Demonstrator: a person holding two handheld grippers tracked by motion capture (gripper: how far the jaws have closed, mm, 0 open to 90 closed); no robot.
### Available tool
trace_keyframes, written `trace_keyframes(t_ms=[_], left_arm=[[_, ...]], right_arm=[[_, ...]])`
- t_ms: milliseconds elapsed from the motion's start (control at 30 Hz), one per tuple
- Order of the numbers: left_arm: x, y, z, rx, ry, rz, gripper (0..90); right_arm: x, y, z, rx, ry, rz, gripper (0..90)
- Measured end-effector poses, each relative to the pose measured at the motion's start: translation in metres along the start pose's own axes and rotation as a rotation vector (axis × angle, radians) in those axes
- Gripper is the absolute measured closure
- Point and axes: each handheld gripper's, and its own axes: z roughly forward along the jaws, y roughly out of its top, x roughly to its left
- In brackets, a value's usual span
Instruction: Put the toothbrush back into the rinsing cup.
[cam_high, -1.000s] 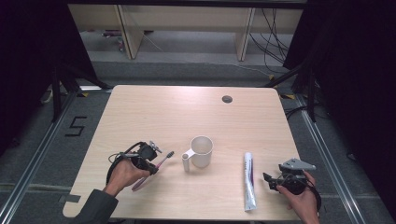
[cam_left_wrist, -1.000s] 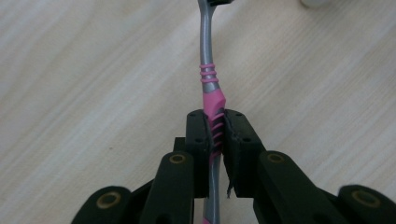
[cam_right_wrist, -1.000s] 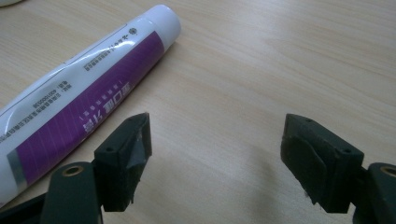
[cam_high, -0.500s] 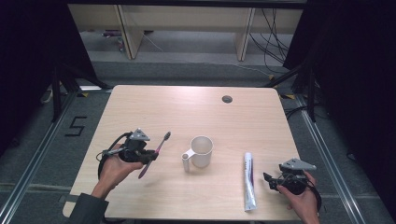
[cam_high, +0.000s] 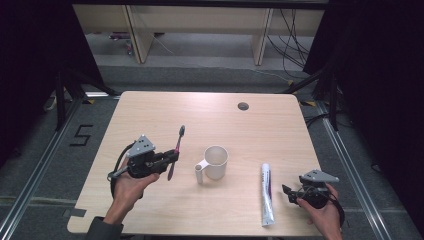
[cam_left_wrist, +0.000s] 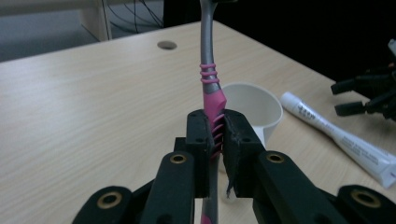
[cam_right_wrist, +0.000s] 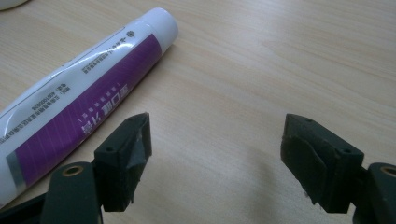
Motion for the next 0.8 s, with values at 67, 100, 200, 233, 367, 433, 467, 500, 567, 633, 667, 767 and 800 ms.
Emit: trace_keyframes(t_ms=[67, 100, 200, 233, 367, 433, 467, 500, 567, 633, 667, 767, 800], left_arm=[[-0.001, 0.001, 0.002, -0.019, 0.014, 0.005, 80.7], [-0.001, 0.002, 0.004, -0.028, -0.003, -0.003, 80.7], [-0.003, 0.003, 0.006, -0.062, 0.008, -0.004, 80.7], [-0.004, 0.004, 0.006, -0.081, 0.012, -0.007, 80.7], [-0.008, 0.007, 0.007, -0.123, 0.0, -0.005, 80.7], [-0.011, 0.008, 0.007, -0.136, 0.01, -0.004, 80.7], [-0.011, 0.008, 0.007, -0.14, 0.0, -0.006, 80.7], [-0.012, 0.008, 0.007, -0.151, 0.002, -0.005, 80.7], [-0.014, 0.009, 0.008, -0.155, -0.003, -0.003, 80.7], [-0.015, 0.01, 0.008, -0.162, 0.0, -0.003, 80.7], [-0.016, 0.01, 0.009, -0.162, -0.006, -0.003, 80.7], [-0.018, 0.011, 0.011, -0.171, -0.008, 0.0, 80.7], [-0.019, 0.012, 0.012, -0.18, -0.013, 0.0, 80.7]], right_arm=[[0.0, 0.0, 0.0, 0.001, -0.001, 0.0, 25.6], [0.0, 0.0, 0.0, 0.0, 0.0, -0.001, 25.6], [-0.001, 0.0, 0.0, -0.005, -0.004, -0.014, 25.6], [-0.001, -0.001, 0.001, -0.004, -0.003, -0.009, 25.6], [-0.002, 0.0, 0.001, -0.009, -0.005, -0.033, 25.6], [-0.001, 0.0, 0.001, -0.008, -0.003, -0.03, 25.6], [-0.001, 0.0, 0.001, -0.01, -0.003, -0.025, 25.6], [-0.001, 0.0, 0.001, -0.011, -0.004, -0.023, 25.6], [-0.002, 0.0, 0.001, -0.01, -0.006, -0.031, 25.6], [-0.001, 0.0, 0.001, -0.007, -0.004, -0.031, 25.6], [-0.001, 0.0, 0.001, -0.009, -0.004, -0.029, 25.6], [0.0, 0.0, 0.001, -0.003, 0.0, -0.01, 25.6], [-0.002, 0.0, 0.001, -0.009, -0.004, -0.036, 25.6]])
